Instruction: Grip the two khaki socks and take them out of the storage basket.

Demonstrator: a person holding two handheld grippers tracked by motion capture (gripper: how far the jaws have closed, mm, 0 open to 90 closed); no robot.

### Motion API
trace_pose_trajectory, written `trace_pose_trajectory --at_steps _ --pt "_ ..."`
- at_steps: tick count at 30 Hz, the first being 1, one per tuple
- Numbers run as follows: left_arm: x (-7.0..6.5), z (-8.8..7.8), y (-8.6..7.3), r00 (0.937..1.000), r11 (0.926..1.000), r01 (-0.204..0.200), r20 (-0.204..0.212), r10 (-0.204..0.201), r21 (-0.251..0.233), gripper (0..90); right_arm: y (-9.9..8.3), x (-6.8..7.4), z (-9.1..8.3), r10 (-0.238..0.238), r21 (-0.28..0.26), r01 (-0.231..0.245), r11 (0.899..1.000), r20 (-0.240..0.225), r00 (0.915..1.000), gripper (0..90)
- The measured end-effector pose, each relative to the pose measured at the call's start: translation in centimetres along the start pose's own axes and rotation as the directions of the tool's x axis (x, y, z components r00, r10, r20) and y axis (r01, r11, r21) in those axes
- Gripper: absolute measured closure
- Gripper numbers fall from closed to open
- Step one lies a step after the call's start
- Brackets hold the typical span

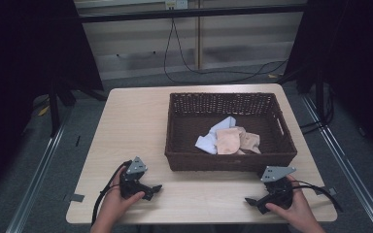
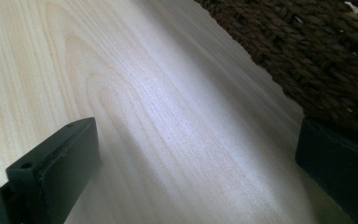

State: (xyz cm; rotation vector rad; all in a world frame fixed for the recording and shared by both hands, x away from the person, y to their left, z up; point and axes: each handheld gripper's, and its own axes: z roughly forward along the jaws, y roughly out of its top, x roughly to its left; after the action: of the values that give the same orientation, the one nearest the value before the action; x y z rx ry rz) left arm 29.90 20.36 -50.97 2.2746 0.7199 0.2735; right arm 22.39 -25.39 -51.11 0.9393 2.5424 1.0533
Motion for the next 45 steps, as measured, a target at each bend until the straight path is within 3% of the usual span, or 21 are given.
trace_pose_trajectory --at_steps 7,10,14,20,21,27,31,45 --pt "0.0 0.0 0.0 1.0000 1.0000 0.000 0.000 0.000 0.001 0.0 0.6 0.0 -0.4 -0.007 0.060 0.007 0.998 -0.014 0.9999 5.3" --pt "0.0 0.0 0.0 1.0000 1.0000 0.000 0.000 0.000 0.005 0.0 1.0 -0.5 -1.0 0.020 0.097 -0.017 0.995 -0.033 0.9992 6.0" --pt "0.0 0.0 0.0 1.0000 1.0000 -0.001 0.001 0.001 0.004 0.0 2.3 -0.5 -1.9 -0.017 0.182 0.020 0.983 -0.018 0.9997 6.1" --pt "0.0 0.0 0.0 1.0000 1.0000 0.000 0.000 0.000 0.003 0.0 4.8 0.4 -2.6 -0.045 0.261 0.063 0.963 -0.073 0.9963 7.9" --pt "0.0 0.0 0.0 1.0000 1.0000 0.000 0.000 0.000 0.003 0.0 5.2 0.6 -2.7 -0.033 0.272 0.053 0.961 -0.080 0.9963 8.1" --pt "0.0 0.0 0.0 1.0000 1.0000 0.000 0.001 0.000 0.002 0.0 7.5 1.2 -3.1 -0.056 0.303 0.092 0.948 -0.124 0.9907 8.2" --pt "0.0 0.0 0.0 1.0000 1.0000 0.002 0.004 -0.002 -0.001 0.0 8.8 1.2 -3.5 -0.067 0.326 0.105 0.939 -0.125 0.9899 8.2" --pt "0.0 0.0 0.0 1.0000 1.0000 0.000 0.003 0.000 0.000 0.0 13.0 0.8 -5.2 -0.064 0.362 0.119 0.924 -0.160 0.9851 8.9"
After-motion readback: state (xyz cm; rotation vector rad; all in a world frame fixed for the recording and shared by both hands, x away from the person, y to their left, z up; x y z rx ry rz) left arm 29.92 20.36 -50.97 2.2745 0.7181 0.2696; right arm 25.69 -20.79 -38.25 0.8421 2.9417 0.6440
